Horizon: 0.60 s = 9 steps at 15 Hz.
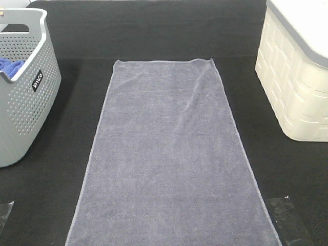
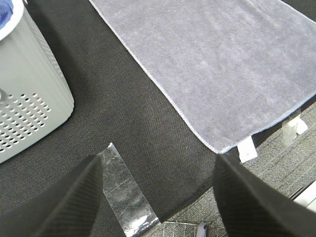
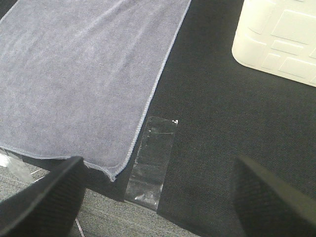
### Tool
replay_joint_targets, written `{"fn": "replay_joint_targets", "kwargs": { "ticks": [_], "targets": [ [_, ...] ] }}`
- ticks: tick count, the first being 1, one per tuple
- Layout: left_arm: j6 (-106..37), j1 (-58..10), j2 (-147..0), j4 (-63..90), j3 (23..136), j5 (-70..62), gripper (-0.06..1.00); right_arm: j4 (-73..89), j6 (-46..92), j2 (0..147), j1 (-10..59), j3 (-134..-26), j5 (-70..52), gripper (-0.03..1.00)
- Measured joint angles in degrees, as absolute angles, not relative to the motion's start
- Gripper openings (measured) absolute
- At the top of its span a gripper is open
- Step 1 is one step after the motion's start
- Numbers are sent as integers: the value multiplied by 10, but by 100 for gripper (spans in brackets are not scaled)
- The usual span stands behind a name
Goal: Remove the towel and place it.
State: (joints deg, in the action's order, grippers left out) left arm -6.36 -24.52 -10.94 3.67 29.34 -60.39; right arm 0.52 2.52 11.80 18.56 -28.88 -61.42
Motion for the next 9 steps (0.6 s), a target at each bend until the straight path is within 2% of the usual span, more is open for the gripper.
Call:
{"fn": "replay_joint_targets", "kwargs": {
  "ticks": [9],
  "targets": [
    [-64,-245,-109,40,293,-604,62,5,25,118,186,-289,-614,76]
  ]
}}
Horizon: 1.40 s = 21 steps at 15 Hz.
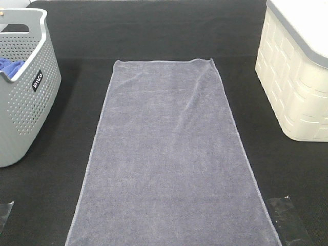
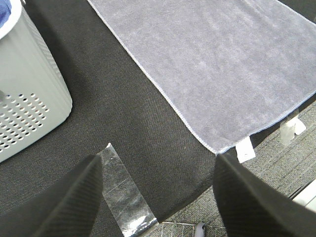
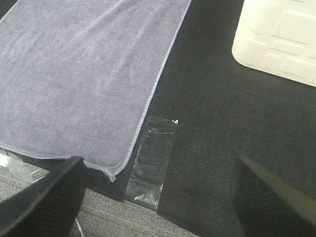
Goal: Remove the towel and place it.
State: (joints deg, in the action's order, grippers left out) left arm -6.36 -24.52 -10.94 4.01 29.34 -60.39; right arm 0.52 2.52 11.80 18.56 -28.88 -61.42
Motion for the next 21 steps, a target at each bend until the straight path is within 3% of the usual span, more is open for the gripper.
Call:
{"fn": "replay_joint_targets", "kwargs": {
  "ticks": [6,9,13,16,21],
  "targets": [
    [-64,-241,-109,41,293,-603,62,5,25,118,174,-289,-614,76],
    [-64,-141,-109,41,293,-603,62,5,25,118,86,-289,-614,76],
    [-64,-60,-91,41,293,-603,62,5,25,84,23,-289,-614,76],
    [-64,-19,-34,41,293,-602,62,5,25,9,19,-288,-614,76],
    [-64,-11,2,40,293,-602,62,5,25,-4,19,-288,-614,76]
  ]
}}
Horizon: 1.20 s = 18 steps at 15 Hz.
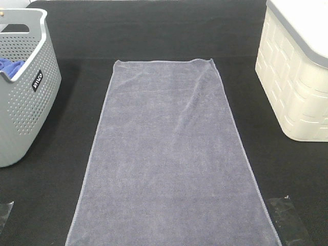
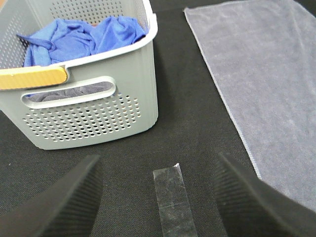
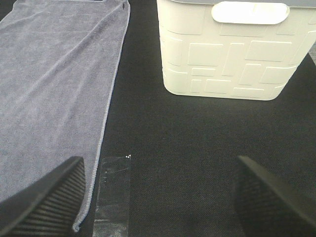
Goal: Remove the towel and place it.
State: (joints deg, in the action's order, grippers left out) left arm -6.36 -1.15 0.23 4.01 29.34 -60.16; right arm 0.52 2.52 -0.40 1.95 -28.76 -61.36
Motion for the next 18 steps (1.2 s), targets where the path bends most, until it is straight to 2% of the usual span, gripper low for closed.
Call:
{"fn": "replay_joint_targets", "kwargs": {
  "ticks": [18],
  "targets": [
    [-64,-14,2,38,293,-602,62,5,25,-4,19,-288,-614,76]
  ]
}}
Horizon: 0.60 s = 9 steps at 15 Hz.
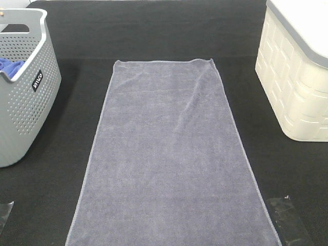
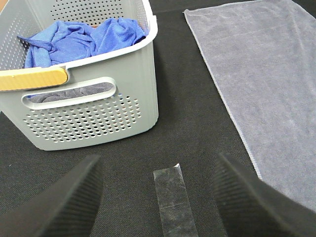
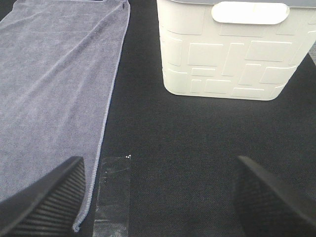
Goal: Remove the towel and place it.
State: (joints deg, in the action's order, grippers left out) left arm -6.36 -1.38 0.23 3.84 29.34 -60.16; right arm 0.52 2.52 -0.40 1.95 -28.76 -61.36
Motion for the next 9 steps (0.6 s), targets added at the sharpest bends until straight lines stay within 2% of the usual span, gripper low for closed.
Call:
{"fn": "replay_joint_targets", "kwargs": {
  "ticks": [9],
  "targets": [
    [-64,-14,2,38,293,-602,62,5,25,-4,19,-288,-614,76]
  ]
}}
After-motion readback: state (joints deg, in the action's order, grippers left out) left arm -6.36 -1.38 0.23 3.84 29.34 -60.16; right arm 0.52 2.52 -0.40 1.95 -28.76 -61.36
